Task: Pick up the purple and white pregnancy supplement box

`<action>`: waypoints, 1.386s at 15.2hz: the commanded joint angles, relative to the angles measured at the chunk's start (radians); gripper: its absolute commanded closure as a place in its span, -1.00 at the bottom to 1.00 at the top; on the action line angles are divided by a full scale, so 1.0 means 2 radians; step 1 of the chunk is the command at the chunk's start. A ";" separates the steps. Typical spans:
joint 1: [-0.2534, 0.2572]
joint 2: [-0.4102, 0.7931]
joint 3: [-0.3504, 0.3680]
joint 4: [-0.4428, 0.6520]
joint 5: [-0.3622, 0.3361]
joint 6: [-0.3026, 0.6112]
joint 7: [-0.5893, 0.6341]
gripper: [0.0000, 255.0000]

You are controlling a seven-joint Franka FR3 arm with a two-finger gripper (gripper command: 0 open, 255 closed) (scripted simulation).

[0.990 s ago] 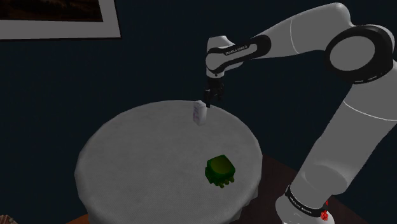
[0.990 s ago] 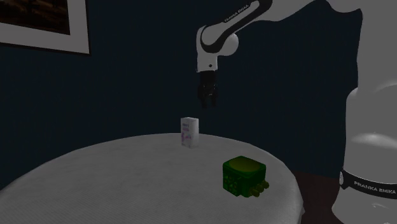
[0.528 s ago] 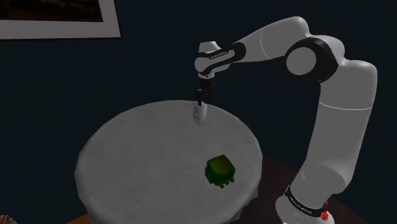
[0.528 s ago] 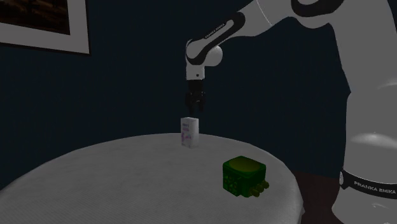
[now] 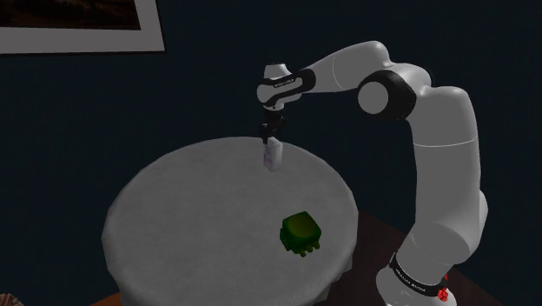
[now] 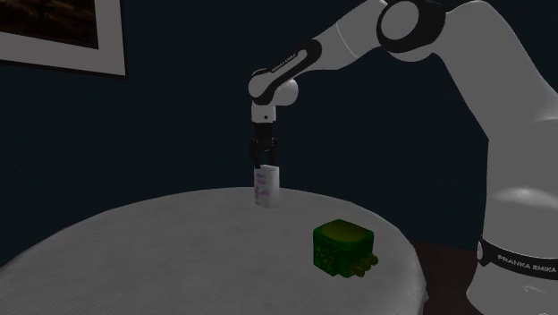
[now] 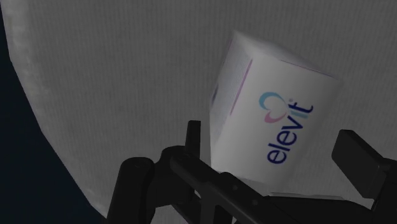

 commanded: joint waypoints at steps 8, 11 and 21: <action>-0.001 0.015 0.001 -0.014 0.002 0.030 -0.001 1.00; -0.001 0.015 0.001 -0.016 0.002 0.031 -0.001 1.00; -0.001 0.003 0.000 0.001 0.001 0.003 -0.001 1.00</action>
